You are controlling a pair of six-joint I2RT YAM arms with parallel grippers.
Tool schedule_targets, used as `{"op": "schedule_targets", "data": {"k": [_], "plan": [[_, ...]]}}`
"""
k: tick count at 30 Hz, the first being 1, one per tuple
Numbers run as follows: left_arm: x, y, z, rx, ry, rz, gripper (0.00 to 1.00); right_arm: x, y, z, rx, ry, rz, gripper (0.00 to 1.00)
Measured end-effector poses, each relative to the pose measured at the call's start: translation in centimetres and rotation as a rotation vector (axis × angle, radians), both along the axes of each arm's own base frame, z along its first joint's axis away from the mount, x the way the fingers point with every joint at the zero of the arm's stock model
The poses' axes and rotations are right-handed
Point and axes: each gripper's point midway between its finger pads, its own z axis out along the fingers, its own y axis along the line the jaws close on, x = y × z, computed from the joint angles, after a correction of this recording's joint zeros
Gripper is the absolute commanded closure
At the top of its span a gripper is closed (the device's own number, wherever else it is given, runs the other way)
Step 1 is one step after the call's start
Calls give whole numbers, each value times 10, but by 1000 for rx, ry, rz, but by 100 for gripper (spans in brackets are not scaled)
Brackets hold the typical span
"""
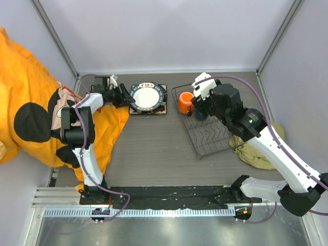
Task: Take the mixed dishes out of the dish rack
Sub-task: Place the plate at the center of the board.
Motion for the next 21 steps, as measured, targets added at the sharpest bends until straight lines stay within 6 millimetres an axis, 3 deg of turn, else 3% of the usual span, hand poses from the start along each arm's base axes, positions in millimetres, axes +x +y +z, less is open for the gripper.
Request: {"op": "schedule_targets", "data": {"k": [11, 17, 21], "plan": [[-3, 0, 6, 10, -10, -10, 39, -1, -4, -3, -1, 4, -8, 26], [-8, 0, 13, 36, -22, -30, 24, 4, -7, -9, -16, 13, -42, 25], [-15, -4, 32, 68, -68, -55, 18, 13, -6, -36, -68, 63, -72, 23]]}}
